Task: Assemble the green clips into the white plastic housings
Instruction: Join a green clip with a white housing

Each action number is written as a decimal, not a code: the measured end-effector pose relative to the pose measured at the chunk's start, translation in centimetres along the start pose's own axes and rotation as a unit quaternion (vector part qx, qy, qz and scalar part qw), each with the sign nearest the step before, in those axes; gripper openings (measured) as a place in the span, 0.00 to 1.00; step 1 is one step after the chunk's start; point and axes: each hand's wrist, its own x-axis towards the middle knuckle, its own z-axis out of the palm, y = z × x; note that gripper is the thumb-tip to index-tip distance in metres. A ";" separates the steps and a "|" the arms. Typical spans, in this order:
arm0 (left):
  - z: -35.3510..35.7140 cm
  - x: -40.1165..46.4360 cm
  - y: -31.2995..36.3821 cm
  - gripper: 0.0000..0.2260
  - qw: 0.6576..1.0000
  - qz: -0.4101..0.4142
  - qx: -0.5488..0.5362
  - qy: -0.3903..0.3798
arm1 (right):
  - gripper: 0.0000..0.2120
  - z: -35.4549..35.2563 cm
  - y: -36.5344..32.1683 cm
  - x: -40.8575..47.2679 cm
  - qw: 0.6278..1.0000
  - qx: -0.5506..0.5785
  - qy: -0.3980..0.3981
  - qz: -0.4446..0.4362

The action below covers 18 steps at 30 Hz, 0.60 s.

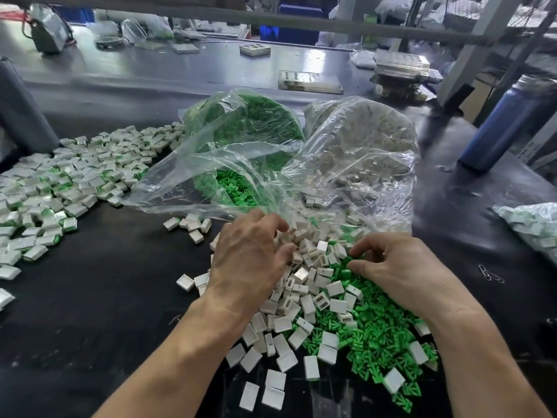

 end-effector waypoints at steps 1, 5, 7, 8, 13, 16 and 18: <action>0.0 0.0 0.0 0.14 1.000 0.003 0.000 0.003 | 0.06 0.1 0.0 0.0 1.000 -0.006 0.009 -0.006; -0.1 -0.2 -0.1 0.12 1.000 0.015 -0.007 0.009 | 0.07 0.7 -0.4 0.1 0.999 -0.005 0.029 -0.029; -0.1 -0.3 -0.1 0.10 1.000 0.019 -0.012 0.009 | 0.06 0.9 -0.6 0.1 0.999 -0.002 0.035 -0.042; -0.2 -0.2 -0.1 0.09 1.000 0.019 -0.014 0.009 | 0.06 1.0 -0.7 0.1 0.998 -0.001 0.036 -0.045; -0.5 -0.2 -0.3 0.05 1.000 0.012 -0.016 0.016 | 0.05 1.1 -0.8 0.1 0.994 0.072 0.062 -0.055; -0.5 -0.3 -0.4 0.05 1.000 0.012 -0.021 0.016 | 0.07 1.5 -0.9 0.0 0.985 0.139 0.077 -0.070; -0.5 -0.3 -0.4 0.05 0.999 0.015 -0.029 0.023 | 0.08 1.8 -1.1 -0.1 0.980 0.157 0.087 -0.086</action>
